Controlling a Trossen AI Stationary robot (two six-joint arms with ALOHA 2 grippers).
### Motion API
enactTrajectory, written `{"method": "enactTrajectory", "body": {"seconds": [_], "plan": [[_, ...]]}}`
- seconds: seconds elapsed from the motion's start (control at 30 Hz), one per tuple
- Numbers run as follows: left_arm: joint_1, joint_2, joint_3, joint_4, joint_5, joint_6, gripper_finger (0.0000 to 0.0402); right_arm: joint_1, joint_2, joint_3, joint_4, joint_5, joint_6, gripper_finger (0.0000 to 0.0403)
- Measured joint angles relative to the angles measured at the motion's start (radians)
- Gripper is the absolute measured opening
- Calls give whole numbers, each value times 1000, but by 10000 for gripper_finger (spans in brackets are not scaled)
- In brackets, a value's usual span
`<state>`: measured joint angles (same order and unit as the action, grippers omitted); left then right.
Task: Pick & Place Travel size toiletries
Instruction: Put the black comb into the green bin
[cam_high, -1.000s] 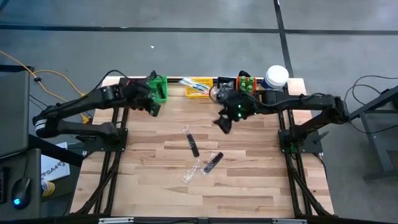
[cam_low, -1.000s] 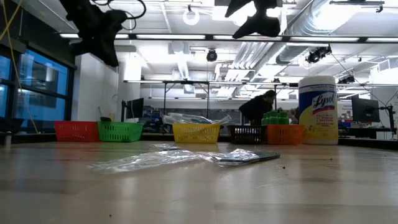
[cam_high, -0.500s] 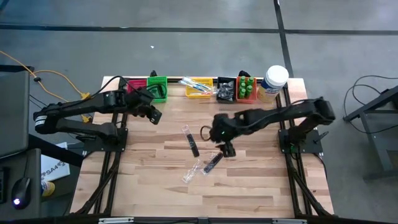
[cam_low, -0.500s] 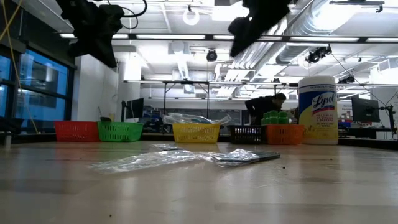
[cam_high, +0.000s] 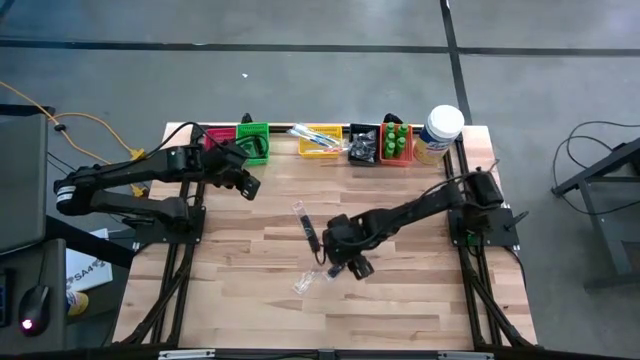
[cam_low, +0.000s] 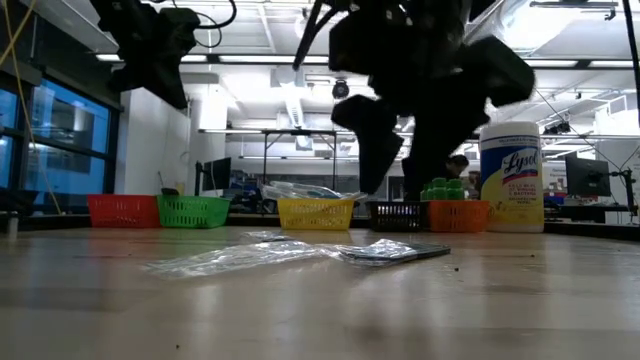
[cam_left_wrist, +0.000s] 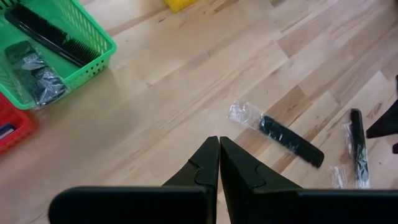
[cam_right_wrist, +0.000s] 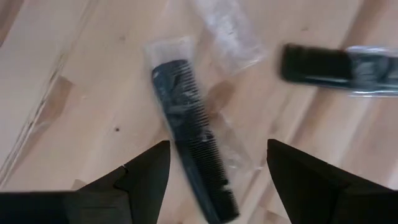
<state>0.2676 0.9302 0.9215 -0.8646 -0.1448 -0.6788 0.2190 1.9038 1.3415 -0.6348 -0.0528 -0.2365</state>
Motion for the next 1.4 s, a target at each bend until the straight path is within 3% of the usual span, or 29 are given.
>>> {"method": "enactTrajectory", "body": {"seconds": [0.83,1.27,1.4], "plan": [[0,0,0,-2,5,2,10,15,117,0,17,22,4,252],[0,0,0,-2,6,19,10,19,143,4,2,-7,5,125],[0,0,0,-2,6,19,10,18,143,3,0,-8,6,117]]}}
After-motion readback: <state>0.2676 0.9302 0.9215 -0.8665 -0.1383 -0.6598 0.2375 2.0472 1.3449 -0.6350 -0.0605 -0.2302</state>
